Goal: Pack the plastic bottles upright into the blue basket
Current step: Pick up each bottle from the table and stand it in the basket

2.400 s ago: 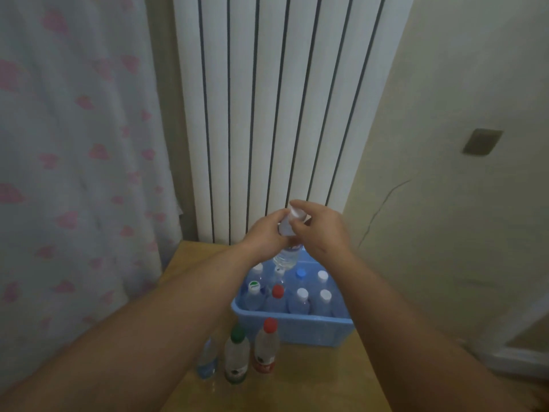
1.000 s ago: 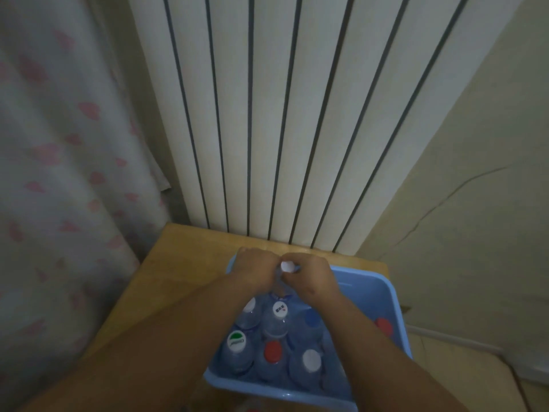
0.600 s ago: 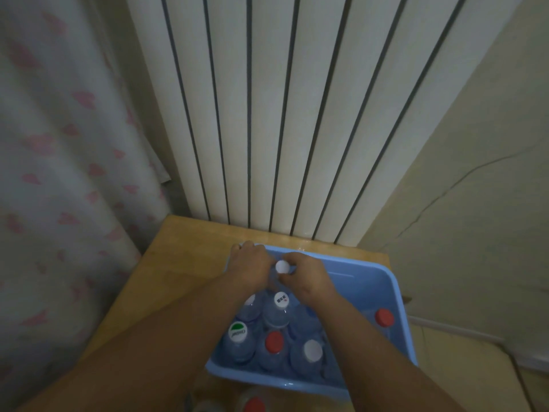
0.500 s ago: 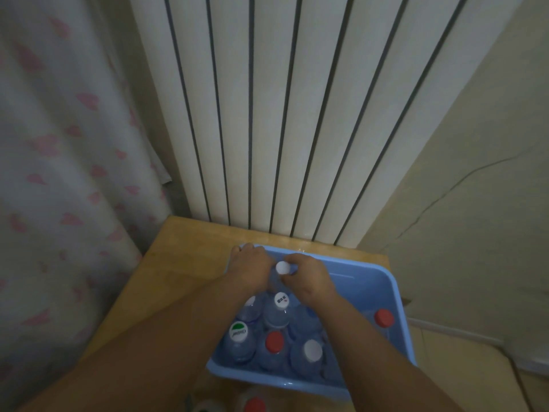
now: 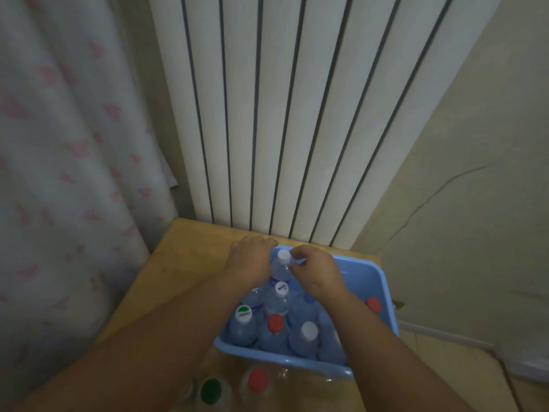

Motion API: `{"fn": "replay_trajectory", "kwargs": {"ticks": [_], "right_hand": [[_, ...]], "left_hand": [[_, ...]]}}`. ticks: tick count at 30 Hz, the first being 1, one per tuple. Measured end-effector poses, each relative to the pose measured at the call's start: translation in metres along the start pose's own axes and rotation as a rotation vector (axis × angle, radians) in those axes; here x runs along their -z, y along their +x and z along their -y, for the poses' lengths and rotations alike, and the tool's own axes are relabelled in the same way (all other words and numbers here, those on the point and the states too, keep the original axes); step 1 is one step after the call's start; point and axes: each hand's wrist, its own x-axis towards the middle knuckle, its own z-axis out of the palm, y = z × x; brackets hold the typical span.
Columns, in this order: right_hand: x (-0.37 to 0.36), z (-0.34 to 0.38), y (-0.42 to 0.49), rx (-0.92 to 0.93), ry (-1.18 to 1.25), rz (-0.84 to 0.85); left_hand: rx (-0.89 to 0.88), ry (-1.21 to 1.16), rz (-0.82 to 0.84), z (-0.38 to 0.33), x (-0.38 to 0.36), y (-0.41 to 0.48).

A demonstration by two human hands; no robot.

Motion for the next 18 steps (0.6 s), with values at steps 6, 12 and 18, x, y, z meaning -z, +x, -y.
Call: {"fn": "replay_trajectory", "kwargs": {"ticks": [6, 12, 18], "right_hand": [[-0.001, 0.006, -0.032, 0.016, 0.002, 0.002], [-0.002, 0.012, -0.064, 0.053, -0.032, 0.036], [-0.015, 0.015, -0.102, 0.063, -0.042, 0.070]], "left_hand": [[-0.028, -0.265, -0.017, -0.002, 0.009, -0.039], [0.031, -0.447, -0.059, 0.002, 0.011, -0.085], [0.058, -0.459, -0.073, 0.005, 0.006, -0.128]]}}
